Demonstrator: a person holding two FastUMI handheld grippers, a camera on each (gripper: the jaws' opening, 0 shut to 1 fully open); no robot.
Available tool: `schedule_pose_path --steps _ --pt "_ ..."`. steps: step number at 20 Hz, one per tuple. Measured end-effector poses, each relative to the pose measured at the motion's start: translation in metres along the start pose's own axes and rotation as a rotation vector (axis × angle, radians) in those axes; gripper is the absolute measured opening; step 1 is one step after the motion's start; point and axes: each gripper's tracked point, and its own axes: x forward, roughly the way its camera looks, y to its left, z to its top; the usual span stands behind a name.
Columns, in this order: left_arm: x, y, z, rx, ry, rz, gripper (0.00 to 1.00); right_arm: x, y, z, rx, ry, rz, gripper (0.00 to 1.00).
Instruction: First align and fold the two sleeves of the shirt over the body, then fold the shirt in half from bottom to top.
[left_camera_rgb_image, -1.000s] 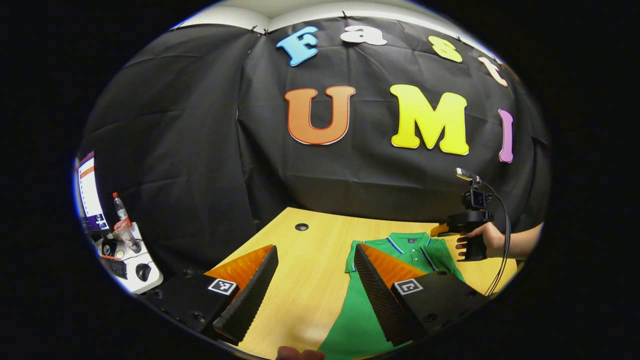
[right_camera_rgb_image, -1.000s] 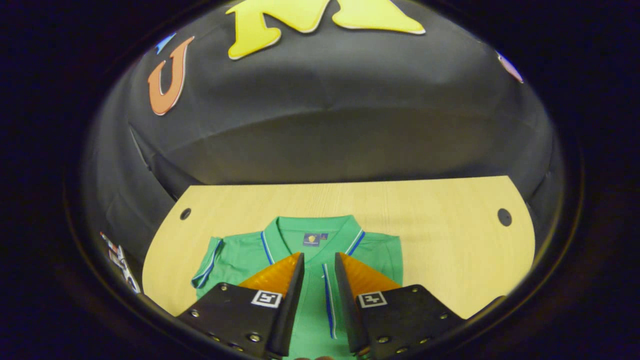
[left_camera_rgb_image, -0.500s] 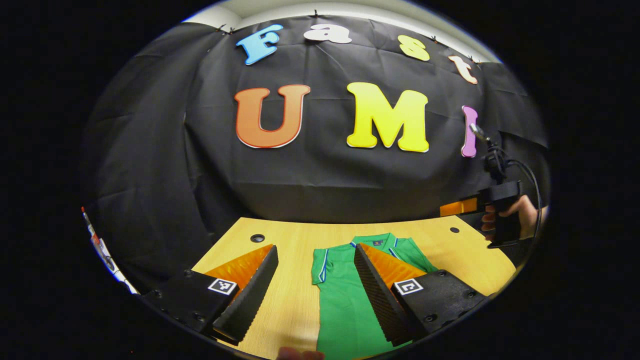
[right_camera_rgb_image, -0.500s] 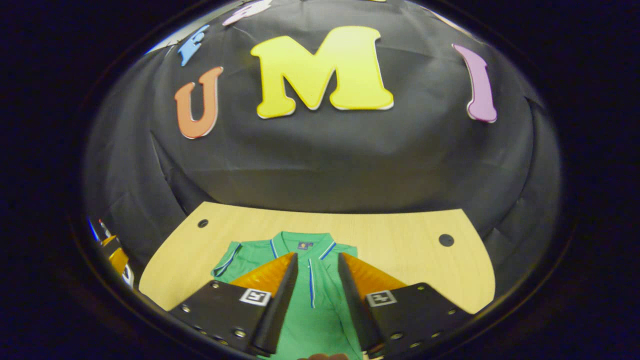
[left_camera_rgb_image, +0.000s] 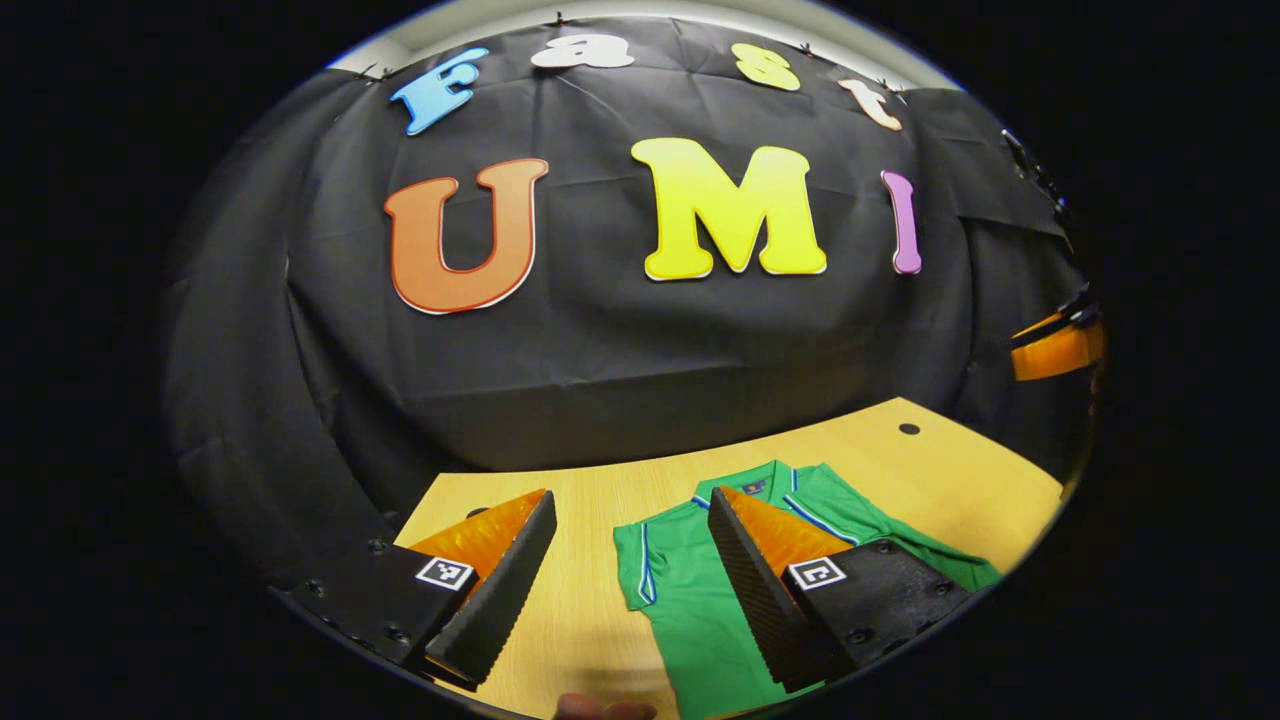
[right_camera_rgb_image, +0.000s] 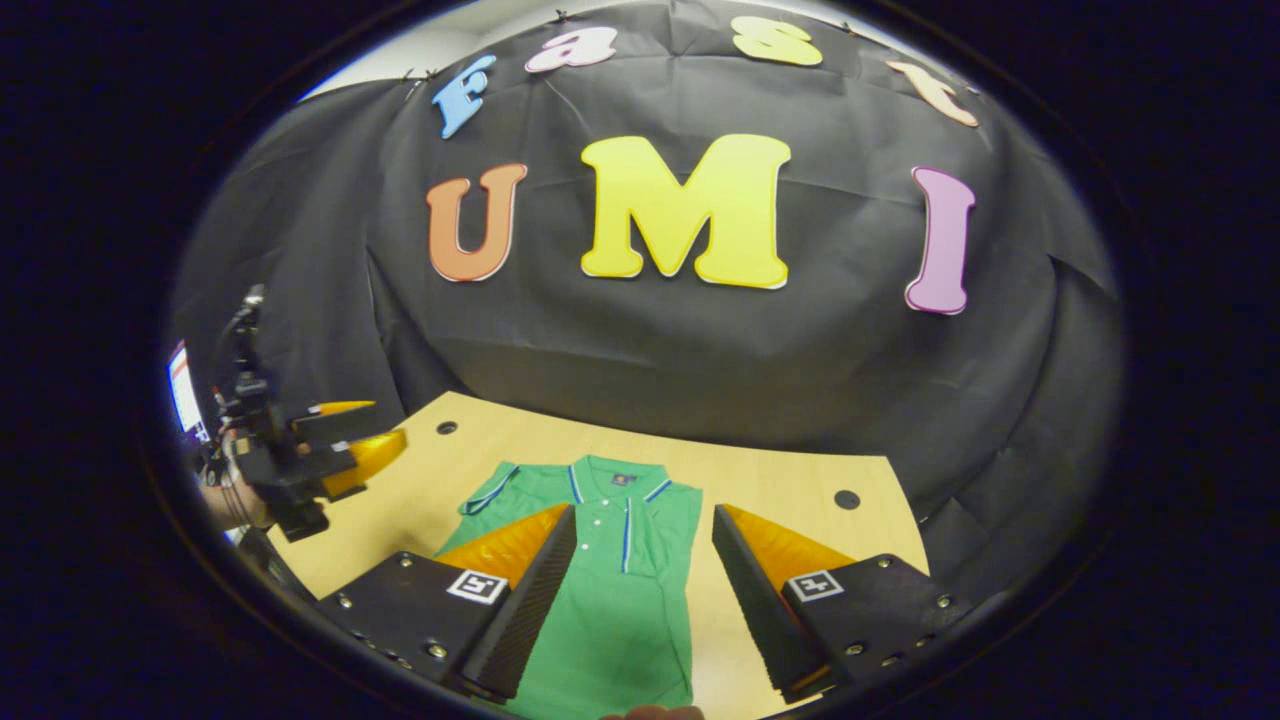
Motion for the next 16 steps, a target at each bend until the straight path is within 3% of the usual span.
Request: schedule_pose_path --steps 7,16 --pt "0.091 -0.006 -0.059 0.100 0.122 -0.053 0.99 0.000 -0.004 -0.038 0.006 0.079 0.023 0.86" --pt "0.167 -0.007 -0.128 0.079 0.279 -0.027 0.96 0.007 -0.043 -0.078 0.090 0.192 -0.036 0.86"
